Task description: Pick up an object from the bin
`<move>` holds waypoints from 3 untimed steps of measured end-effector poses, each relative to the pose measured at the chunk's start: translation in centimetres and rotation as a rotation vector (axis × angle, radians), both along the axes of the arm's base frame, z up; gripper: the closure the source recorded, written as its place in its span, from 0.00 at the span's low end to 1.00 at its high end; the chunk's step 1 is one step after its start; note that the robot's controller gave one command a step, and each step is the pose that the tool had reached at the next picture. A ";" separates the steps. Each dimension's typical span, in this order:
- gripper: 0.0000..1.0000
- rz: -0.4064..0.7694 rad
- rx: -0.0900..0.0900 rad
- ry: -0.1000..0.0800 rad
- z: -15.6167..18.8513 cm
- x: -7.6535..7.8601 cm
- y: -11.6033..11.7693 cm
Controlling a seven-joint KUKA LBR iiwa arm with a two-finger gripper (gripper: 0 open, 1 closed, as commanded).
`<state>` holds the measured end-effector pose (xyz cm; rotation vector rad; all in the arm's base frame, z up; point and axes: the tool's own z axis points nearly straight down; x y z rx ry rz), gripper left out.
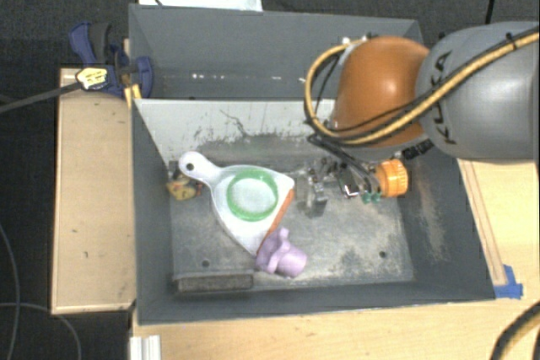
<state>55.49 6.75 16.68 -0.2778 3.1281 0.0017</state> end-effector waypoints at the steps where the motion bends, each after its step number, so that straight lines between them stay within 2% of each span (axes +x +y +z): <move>1: 0.00 -0.115 0.000 -0.001 1.0 -0.5 1.5; 2: 0.00 -0.131 0.000 -0.001 1.1 -1.2 1.9; 3: 0.00 -0.090 0.001 -0.010 -3.2 -1.8 2.9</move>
Offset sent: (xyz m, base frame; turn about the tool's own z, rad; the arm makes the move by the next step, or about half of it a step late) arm 0.0000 0.0000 0.0000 0.0000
